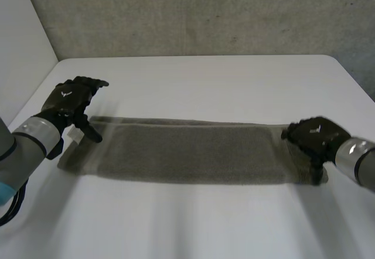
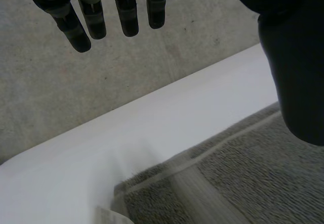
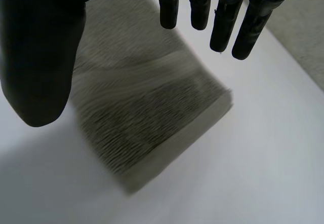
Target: Fold the towel.
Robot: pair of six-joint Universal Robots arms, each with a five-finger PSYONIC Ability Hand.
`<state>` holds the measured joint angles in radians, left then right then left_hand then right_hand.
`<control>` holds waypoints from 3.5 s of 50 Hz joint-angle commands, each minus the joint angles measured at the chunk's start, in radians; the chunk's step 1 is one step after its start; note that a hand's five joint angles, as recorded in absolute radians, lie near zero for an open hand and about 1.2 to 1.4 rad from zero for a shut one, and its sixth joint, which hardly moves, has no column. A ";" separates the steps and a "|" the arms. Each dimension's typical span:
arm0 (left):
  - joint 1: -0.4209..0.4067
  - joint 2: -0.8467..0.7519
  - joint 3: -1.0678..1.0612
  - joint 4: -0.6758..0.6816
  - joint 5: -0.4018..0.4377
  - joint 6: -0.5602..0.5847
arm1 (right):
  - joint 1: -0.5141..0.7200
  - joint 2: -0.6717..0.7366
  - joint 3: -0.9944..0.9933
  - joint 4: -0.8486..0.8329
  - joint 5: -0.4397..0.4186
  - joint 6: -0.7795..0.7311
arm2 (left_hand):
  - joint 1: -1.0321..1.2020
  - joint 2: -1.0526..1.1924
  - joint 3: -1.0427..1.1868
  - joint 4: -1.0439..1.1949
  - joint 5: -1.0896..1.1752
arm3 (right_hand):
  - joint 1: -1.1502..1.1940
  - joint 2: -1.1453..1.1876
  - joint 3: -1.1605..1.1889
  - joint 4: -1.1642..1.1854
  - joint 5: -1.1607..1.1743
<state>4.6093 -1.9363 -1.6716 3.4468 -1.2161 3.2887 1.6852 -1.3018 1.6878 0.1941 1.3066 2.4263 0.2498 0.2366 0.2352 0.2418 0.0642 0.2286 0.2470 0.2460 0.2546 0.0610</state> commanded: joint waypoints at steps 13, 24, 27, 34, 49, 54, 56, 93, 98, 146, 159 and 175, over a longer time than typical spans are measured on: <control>0.000 0.043 -0.096 0.077 0.024 -0.001 | -0.053 0.058 0.268 -0.416 0.002 -0.062 | -0.051 -0.038 -0.036 -0.043 -0.040 | 0.670 0.651 0.652 0.644 0.663; 0.002 0.045 -0.094 0.077 0.024 -0.014 | -0.151 0.048 0.254 -0.429 0.019 -0.062 | -0.054 -0.041 -0.039 -0.046 -0.043 | 1.168 1.149 1.150 1.142 1.161; 0.000 0.045 -0.094 0.077 0.024 -0.020 | -0.183 0.048 0.253 -0.424 0.017 -0.064 | -0.051 -0.038 -0.036 -0.043 -0.040 | 1.168 1.149 1.150 1.142 1.161; 0.002 0.045 -0.096 0.077 0.024 -0.023 | -0.350 0.009 0.196 -0.418 0.023 -0.160 | -0.051 -0.038 -0.036 -0.043 -0.040 | 1.168 1.149 1.150 1.142 1.161; 0.000 0.045 -0.094 0.077 0.024 -0.023 | 0.020 -0.091 0.000 -0.381 0.152 -0.040 | -0.051 -0.038 -0.036 -0.043 -0.040 | 1.168 1.149 1.150 1.142 1.161; 0.000 0.045 -0.095 0.077 0.024 -0.024 | 0.317 -0.058 -0.045 -0.459 0.154 0.014 | -0.051 -0.038 -0.036 -0.043 -0.040 | 1.168 1.149 1.150 1.142 1.161; 0.000 0.045 -0.096 0.077 0.024 -0.024 | 0.426 -0.010 -0.062 -0.492 0.155 0.007 | -0.051 -0.038 -0.036 -0.043 -0.040 | 1.168 1.149 1.150 1.142 1.161; -0.009 0.043 -0.112 0.078 0.026 -0.024 | 0.418 0.023 0.027 -0.321 0.108 0.097 | -0.051 -0.038 -0.036 -0.043 -0.040 | -0.054 -0.072 -0.071 -0.080 -0.061; -0.015 0.043 -0.115 0.078 0.026 -0.024 | 0.323 0.019 0.136 -0.326 0.103 0.093 | -0.054 -0.041 -0.039 -0.046 -0.043 | 0.135 0.116 0.117 0.109 0.128; -0.029 0.158 -0.025 0.077 0.020 -0.213 | 0.768 0.351 -0.393 -0.191 0.033 0.100 | -0.051 -0.038 -0.036 -0.043 -0.040 | -0.054 -0.072 -0.071 -0.080 -0.061; -0.138 0.149 0.027 0.077 0.012 -0.262 | 0.610 0.082 -0.241 -0.216 0.023 0.243 | -0.048 -0.035 -0.033 -0.040 -0.037 | -0.054 -0.072 -0.071 -0.080 -0.061; -0.397 -0.059 0.059 0.057 -0.146 -0.290 | 0.372 0.108 -0.151 -0.212 0.016 0.536 | 0.081 0.094 0.096 0.089 0.092 | -0.054 -0.072 -0.071 -0.080 -0.061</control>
<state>4.3025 -1.8810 -1.6149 3.5133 -1.2449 2.9993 2.0887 -1.2519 1.5178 -0.0140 1.3372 2.9127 0.2904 0.3028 0.2978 0.2959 0.1266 0.2367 0.2451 0.2428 0.2508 0.0594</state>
